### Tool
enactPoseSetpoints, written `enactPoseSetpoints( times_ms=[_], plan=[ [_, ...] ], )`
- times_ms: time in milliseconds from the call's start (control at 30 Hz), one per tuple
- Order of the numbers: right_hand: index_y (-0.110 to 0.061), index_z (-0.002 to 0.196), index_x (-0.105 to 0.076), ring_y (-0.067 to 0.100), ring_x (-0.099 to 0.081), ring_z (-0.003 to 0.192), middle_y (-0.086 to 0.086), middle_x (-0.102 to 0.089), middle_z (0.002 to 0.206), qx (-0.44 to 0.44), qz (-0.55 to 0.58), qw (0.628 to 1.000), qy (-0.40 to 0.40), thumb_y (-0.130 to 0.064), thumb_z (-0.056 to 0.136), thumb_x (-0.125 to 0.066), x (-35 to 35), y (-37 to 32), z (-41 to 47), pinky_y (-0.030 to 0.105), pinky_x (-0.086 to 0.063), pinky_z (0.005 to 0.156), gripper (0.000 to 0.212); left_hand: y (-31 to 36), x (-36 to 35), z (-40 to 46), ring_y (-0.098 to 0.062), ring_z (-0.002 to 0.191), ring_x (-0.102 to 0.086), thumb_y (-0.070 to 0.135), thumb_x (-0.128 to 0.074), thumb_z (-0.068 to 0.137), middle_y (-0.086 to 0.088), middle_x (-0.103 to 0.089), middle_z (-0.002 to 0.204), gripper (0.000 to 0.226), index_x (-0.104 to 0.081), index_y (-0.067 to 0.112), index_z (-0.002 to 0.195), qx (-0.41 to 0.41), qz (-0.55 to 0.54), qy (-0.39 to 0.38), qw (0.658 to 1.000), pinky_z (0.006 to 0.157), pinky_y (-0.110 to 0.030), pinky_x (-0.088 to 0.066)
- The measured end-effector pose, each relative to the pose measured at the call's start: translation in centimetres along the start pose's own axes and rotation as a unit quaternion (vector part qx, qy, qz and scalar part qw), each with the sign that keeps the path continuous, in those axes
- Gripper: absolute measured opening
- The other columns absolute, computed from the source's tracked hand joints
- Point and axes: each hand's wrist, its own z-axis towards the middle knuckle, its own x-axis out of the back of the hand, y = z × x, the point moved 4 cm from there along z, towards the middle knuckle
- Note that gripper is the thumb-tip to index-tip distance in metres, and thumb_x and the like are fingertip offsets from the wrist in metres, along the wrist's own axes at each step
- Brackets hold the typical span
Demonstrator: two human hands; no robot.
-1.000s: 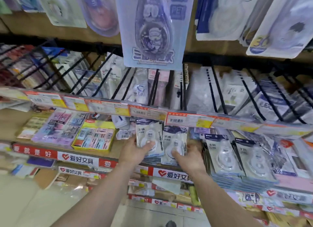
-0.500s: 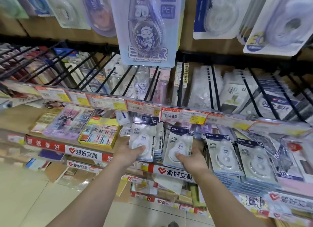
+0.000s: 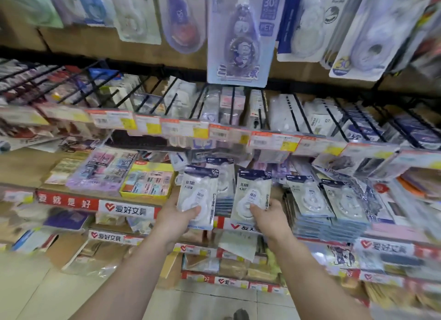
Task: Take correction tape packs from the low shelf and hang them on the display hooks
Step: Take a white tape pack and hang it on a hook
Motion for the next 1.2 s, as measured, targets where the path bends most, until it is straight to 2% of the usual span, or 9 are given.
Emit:
enactPoseSetpoints(
  times_ms=[167,267,400,533,600,700,867,967,1200],
  plan=[
    [-0.013,0.141,-0.04,0.022,-0.062,0.102,0.002,-0.061,0.117,0.04,0.001,0.997,-0.059,-0.027,0.093,-0.066,-6.8,-1.3,-7.2,0.034,-0.05,0.084,0.056,-1.1,7.2,-3.7,-0.025,0.099,-0.067,0.023,-0.078,0.085,-0.003,-0.069,0.113,0.043,-0.057,0.018,0.122,-0.011,-0.023,0.007,1.0,0.085,-0.044,-0.056],
    [-0.013,0.13,-0.046,0.017,-0.064,0.093,0.001,-0.065,0.107,0.07,0.008,0.993,-0.097,-0.024,0.093,-0.067,-11.9,-2.1,-11.4,0.03,-0.053,0.078,0.044,-1.8,13.1,-6.0,-0.026,0.098,-0.069,0.025,-0.08,0.083,-0.003,-0.071,0.108,0.043,-0.059,0.018,0.12,-0.025,-0.031,0.039,0.998,0.086,-0.05,-0.057],
    [-0.02,0.135,-0.043,0.016,-0.066,0.09,-0.002,-0.065,0.108,0.103,0.012,0.983,-0.149,-0.029,0.092,-0.068,-18.4,-3.9,-15.9,0.025,-0.051,0.066,0.051,-2.2,21.0,-8.6,-0.021,0.092,-0.068,0.024,-0.079,0.083,-0.001,-0.071,0.106,0.039,-0.061,0.016,0.117,-0.057,-0.043,0.108,0.992,0.069,-0.031,-0.053],
    [-0.024,0.125,-0.05,0.01,-0.065,0.075,-0.007,-0.067,0.096,0.132,0.007,0.974,-0.186,-0.029,0.09,-0.07,-23.5,-6.1,-19.3,0.026,-0.051,0.063,0.04,-1.7,27.3,-10.3,-0.02,0.093,-0.068,0.021,-0.078,0.085,-0.002,-0.071,0.107,0.037,-0.058,0.017,0.116,-0.079,-0.083,0.137,0.984,0.072,-0.032,-0.053],
    [-0.025,0.122,-0.051,0.012,-0.067,0.082,-0.005,-0.068,0.103,0.158,0.002,0.967,-0.201,-0.031,0.09,-0.07,-25.4,-7.8,-20.6,0.027,-0.051,0.063,0.038,-1.0,29.7,-10.8,-0.023,0.089,-0.069,0.02,-0.078,0.084,-0.005,-0.072,0.107,0.035,-0.059,0.017,0.114,-0.093,-0.098,0.15,0.979,0.067,-0.034,-0.052],
    [-0.026,0.119,-0.047,0.008,-0.065,0.09,-0.008,-0.065,0.107,0.197,0.008,0.956,-0.218,-0.033,0.092,-0.068,-27.4,-11.0,-22.1,0.024,-0.049,0.063,0.035,1.2,32.8,-11.2,-0.024,0.091,-0.071,0.017,-0.079,0.084,-0.007,-0.073,0.106,0.034,-0.061,0.013,0.113,-0.121,-0.125,0.17,0.97,0.078,-0.044,-0.058],
    [-0.027,0.126,-0.055,0.016,-0.069,0.099,-0.006,-0.07,0.111,0.249,0.029,0.942,-0.224,-0.039,0.086,-0.072,-29.1,-17.3,-23.2,0.042,-0.058,0.084,0.045,7.0,35.9,-10.7,-0.027,0.092,-0.071,0.02,-0.081,0.081,-0.005,-0.073,0.105,0.041,-0.057,0.017,0.114,-0.179,-0.15,0.181,0.955,0.084,-0.048,-0.058],
    [-0.038,0.106,-0.05,0.009,-0.067,0.096,-0.01,-0.068,0.107,0.289,0.051,0.927,-0.235,-0.034,0.091,-0.069,-29.8,-20.9,-23.4,0.028,-0.054,0.075,0.025,10.6,36.9,-9.9,-0.026,0.094,-0.071,0.02,-0.079,0.084,-0.004,-0.072,0.106,0.034,-0.058,0.023,0.11,-0.221,-0.15,0.171,0.948,0.083,-0.044,-0.055],
    [-0.03,0.126,-0.051,0.002,-0.067,0.101,-0.012,-0.068,0.116,0.353,0.079,0.897,-0.255,-0.031,0.093,-0.067,-31.4,-27.9,-21.7,0.024,-0.052,0.081,0.037,16.6,38.4,-6.4,-0.025,0.096,-0.073,0.02,-0.082,0.08,-0.002,-0.074,0.109,0.048,-0.055,0.021,0.12,-0.261,-0.18,0.16,0.935,0.091,-0.053,-0.056]
  ],
)
